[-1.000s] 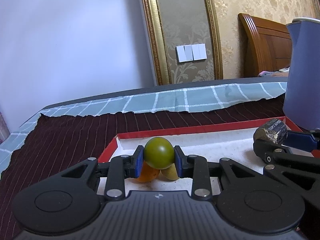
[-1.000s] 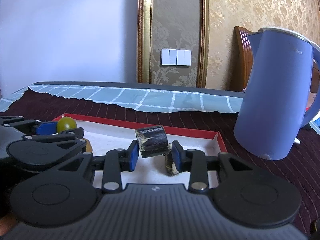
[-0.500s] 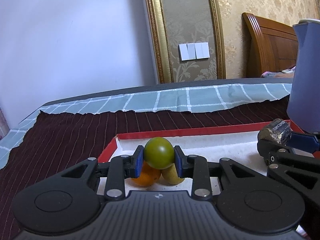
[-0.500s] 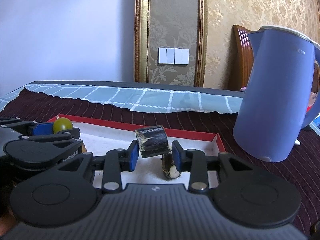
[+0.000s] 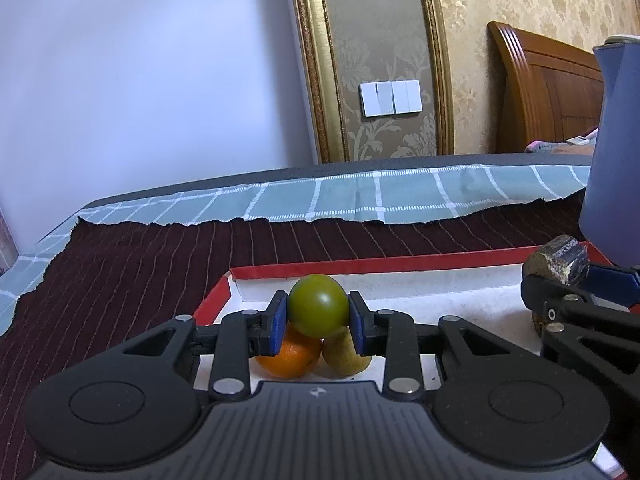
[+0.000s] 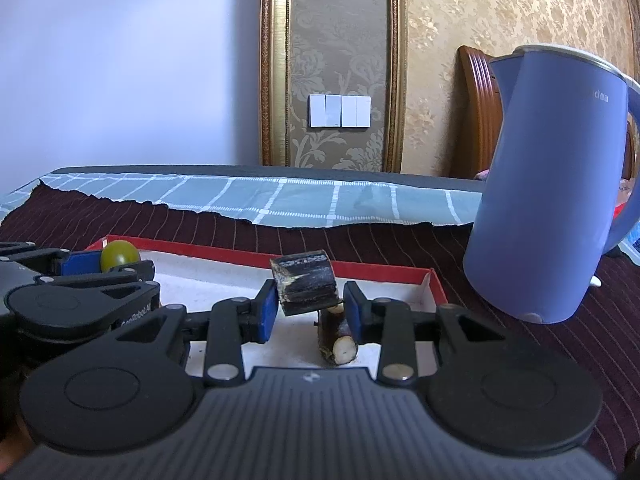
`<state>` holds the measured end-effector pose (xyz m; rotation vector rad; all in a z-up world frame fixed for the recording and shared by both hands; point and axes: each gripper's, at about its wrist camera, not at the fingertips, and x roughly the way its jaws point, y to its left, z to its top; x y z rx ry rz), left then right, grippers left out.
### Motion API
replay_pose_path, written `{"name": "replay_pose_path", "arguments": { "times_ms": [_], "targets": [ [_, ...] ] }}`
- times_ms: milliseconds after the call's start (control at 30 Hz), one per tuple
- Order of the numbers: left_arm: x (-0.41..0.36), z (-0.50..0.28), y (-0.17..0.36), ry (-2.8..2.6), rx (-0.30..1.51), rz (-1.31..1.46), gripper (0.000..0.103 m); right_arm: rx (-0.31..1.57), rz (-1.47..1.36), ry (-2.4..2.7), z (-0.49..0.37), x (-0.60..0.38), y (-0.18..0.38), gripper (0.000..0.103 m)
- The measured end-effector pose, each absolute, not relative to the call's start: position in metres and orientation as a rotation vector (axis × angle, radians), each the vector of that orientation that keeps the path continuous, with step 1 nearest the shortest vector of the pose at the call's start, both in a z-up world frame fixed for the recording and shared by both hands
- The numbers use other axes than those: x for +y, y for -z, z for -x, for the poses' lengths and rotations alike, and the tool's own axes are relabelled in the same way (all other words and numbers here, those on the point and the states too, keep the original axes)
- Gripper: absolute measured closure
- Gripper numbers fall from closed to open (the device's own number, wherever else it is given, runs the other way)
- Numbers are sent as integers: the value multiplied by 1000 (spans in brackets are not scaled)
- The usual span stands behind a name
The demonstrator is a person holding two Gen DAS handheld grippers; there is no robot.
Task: Organize fruits
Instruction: 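Lower the green fruit in the left tool while the right tool lowers the sugarcane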
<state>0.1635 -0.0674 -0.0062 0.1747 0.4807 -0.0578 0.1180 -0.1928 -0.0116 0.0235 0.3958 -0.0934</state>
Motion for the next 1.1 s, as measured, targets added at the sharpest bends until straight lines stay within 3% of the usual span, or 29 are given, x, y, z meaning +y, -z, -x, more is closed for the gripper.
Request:
{"name": "replay_pose_path", "arguments": {
  "times_ms": [1100],
  "targets": [
    [-73,-172,7,67,495,-186,72,384,-83,103,-123,-203,15,70]
  ]
}}
